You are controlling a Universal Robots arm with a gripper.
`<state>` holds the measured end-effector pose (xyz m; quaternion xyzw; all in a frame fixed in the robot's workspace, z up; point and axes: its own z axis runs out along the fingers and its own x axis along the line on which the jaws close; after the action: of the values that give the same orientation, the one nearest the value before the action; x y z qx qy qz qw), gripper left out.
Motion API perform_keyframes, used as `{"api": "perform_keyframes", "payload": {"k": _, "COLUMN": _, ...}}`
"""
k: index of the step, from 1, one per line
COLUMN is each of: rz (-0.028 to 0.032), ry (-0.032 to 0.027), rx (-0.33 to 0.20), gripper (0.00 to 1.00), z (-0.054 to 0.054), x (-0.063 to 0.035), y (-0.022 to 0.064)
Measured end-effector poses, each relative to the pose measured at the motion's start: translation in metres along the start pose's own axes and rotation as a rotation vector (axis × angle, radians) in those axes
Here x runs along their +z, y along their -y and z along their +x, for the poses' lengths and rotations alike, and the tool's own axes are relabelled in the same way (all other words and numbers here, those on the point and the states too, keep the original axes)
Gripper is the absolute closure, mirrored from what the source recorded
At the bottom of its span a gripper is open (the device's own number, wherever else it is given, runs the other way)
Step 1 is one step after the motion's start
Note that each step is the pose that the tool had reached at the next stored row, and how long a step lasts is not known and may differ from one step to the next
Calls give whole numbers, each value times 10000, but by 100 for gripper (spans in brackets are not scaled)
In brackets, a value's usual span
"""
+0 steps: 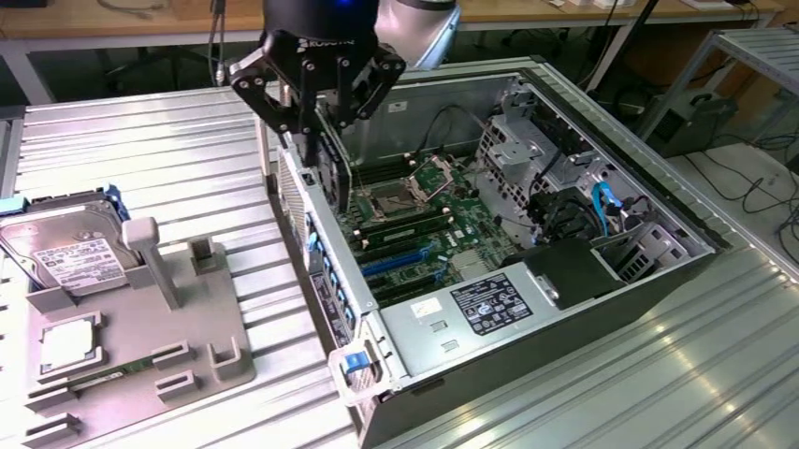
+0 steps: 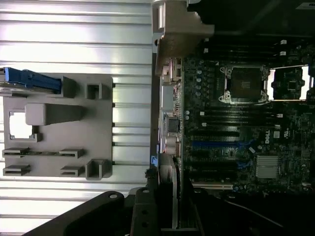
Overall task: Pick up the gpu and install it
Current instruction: 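Pick up the gpu and move the gpu toward the slot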
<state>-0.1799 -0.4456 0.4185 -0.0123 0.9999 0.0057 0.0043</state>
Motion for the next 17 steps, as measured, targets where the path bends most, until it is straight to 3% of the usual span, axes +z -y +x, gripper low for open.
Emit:
{"api": "perform_keyframes", "payload": {"k": 2, "rz": -2, "ry": 8, "rx": -1, "gripper": 72, "z": -113, "x": 9, "y": 3}}
{"api": "perform_keyframes", "payload": {"k": 17, "rz": -1, "ry": 15, "rx": -2, "gripper": 72, "z": -655, "x": 35, "y": 4}}
